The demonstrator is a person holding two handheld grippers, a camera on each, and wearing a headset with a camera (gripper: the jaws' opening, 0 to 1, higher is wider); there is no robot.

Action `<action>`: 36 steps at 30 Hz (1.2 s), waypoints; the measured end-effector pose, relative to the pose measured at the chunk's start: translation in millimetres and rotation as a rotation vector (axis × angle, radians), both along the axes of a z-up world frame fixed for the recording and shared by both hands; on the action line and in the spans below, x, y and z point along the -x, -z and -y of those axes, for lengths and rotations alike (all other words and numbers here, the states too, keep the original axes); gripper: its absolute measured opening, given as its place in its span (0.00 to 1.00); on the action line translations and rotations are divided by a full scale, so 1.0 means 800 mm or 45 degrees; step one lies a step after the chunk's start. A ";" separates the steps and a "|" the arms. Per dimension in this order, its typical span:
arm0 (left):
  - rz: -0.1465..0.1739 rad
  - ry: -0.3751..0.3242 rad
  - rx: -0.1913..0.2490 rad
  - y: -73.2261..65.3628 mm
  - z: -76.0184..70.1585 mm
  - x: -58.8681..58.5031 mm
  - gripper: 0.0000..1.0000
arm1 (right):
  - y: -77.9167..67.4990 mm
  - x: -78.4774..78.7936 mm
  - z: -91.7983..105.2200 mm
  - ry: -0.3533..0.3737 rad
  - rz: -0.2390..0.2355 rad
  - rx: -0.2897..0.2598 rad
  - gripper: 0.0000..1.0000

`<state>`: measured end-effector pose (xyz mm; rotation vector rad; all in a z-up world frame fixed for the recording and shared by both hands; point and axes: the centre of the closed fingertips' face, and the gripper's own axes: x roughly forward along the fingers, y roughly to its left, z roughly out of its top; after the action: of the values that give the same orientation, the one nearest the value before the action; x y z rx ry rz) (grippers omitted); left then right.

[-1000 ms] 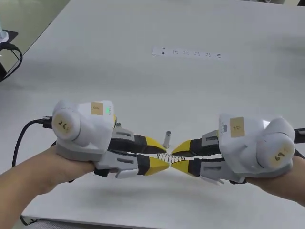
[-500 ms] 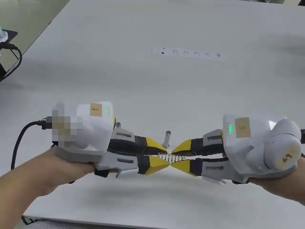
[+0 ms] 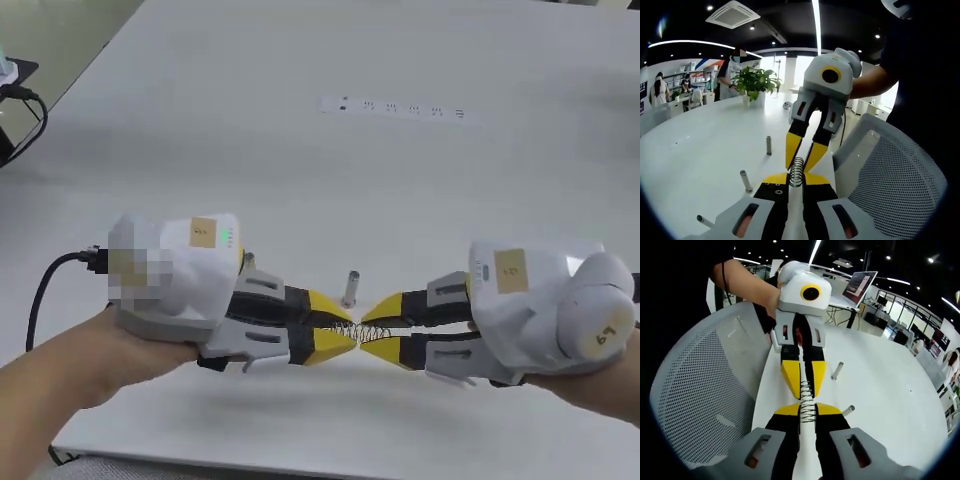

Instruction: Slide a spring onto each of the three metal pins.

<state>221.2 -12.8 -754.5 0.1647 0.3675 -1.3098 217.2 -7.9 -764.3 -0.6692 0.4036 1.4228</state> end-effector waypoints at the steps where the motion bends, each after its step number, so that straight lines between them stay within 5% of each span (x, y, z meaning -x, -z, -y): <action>1: 0.000 -0.001 -0.001 0.000 0.000 0.000 0.02 | 0.000 0.000 0.000 0.002 0.000 0.000 0.08; 15: -0.033 -0.015 0.019 0.002 -0.002 0.001 0.02 | 0.010 -0.002 0.014 0.029 -0.011 0.042 0.10; 36: -0.045 -0.017 0.037 -0.002 -0.004 0.001 0.01 | 0.002 -0.004 0.017 0.078 -0.046 -0.036 0.06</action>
<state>220.0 -9.7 -752.6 0.1147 0.3792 -1.3054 220.7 -21.5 -765.7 -0.6041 0.4282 1.3813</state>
